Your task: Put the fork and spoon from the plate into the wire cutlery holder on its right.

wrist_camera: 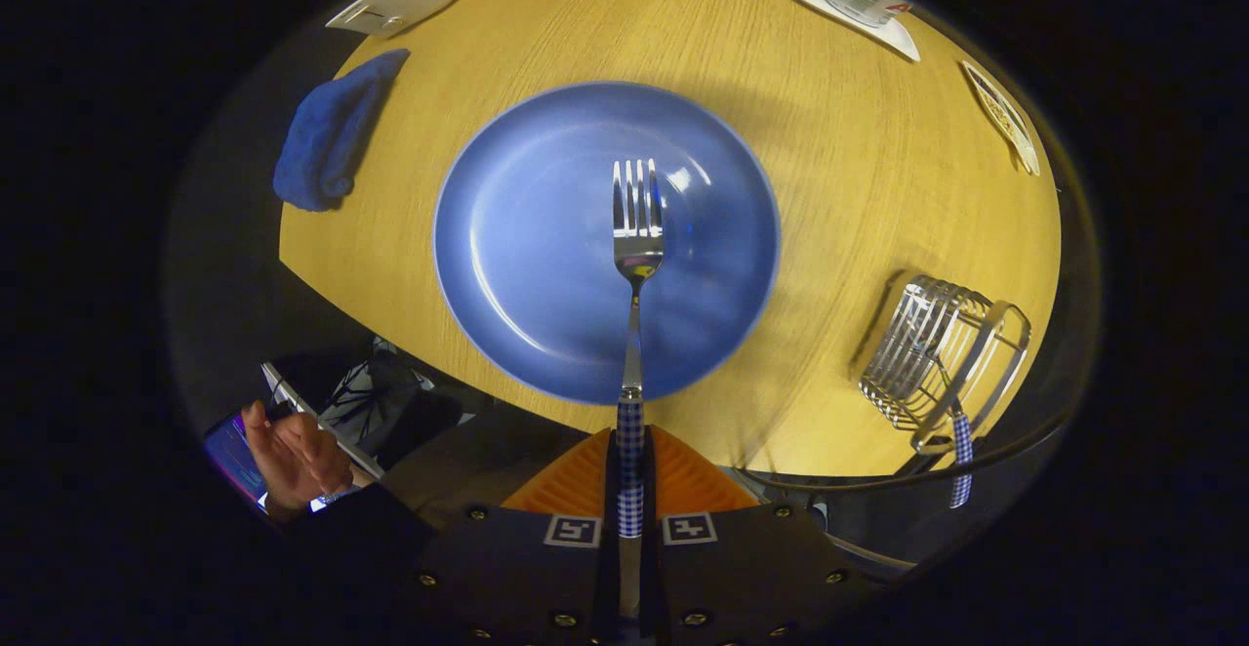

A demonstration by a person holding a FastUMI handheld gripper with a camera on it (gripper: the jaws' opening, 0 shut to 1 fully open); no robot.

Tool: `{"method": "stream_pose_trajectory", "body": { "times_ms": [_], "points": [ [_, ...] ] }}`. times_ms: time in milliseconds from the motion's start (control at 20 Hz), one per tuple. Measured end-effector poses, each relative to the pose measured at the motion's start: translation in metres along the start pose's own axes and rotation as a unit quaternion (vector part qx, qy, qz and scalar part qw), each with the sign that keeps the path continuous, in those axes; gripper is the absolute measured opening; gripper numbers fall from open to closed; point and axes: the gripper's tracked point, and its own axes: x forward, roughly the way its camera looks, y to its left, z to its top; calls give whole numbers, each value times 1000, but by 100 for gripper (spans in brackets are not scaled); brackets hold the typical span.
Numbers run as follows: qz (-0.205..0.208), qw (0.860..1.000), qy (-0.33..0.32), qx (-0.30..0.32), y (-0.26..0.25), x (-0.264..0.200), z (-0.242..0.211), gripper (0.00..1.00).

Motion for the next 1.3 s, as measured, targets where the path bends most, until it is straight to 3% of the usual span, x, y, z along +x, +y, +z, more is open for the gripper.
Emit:
{"method": "stream_pose_trajectory", "body": {
  "times_ms": [500, 700, 900, 1300],
  "points": [
    [-24, 996, 79, -21, -74, -82, -87, 8],
    [-13, 993, 118, -10, -107, -102, -108, 9],
    [-38, 987, 153, -6, -143, -108, -109, 9],
    [-36, 976, 215, -12, -167, -106, -99, 8]
  ]
}}
